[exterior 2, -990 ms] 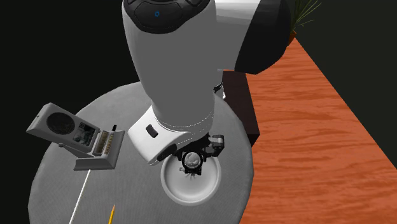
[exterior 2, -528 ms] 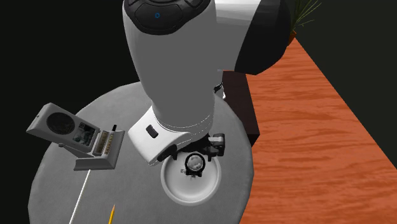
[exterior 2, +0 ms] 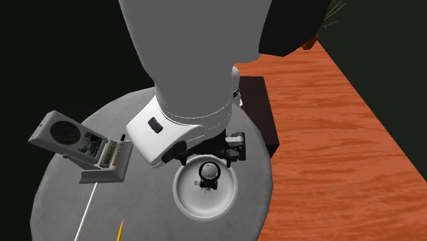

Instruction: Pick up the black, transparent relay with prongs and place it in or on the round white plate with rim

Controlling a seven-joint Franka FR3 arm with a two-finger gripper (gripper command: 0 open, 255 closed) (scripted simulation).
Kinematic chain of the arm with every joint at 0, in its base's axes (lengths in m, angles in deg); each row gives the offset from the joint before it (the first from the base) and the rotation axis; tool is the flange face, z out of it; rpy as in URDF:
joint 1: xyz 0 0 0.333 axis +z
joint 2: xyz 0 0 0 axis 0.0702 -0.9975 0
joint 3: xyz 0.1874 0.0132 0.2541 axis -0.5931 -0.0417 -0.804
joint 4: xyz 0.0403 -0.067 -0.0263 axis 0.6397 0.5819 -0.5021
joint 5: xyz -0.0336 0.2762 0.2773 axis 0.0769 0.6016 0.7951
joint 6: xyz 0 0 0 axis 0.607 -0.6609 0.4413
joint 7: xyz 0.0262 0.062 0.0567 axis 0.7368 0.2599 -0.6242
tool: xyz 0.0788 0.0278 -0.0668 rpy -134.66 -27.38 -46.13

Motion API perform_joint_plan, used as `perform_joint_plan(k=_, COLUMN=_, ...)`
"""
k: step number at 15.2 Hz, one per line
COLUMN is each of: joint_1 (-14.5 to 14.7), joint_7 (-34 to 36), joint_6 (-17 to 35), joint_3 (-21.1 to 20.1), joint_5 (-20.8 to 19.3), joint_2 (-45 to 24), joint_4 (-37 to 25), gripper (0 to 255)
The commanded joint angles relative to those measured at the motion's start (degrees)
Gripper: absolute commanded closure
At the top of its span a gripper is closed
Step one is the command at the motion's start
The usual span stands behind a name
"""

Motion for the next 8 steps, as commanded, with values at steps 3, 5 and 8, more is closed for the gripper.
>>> perform_joint_plan(k=3, joint_1=-0.1, joint_7=-0.1, joint_6=-1.9, joint_3=0.1, joint_5=0.0, joint_2=0.2, joint_4=-1.6, gripper=0)
perform_joint_plan(k=5, joint_1=-0.1, joint_7=-0.1, joint_6=-1.9, joint_3=0.1, joint_5=0.0, joint_2=0.2, joint_4=-1.6, gripper=0)
perform_joint_plan(k=8, joint_1=-0.1, joint_7=-0.1, joint_6=-1.9, joint_3=0.1, joint_5=0.0, joint_2=0.2, joint_4=-1.6, gripper=0)
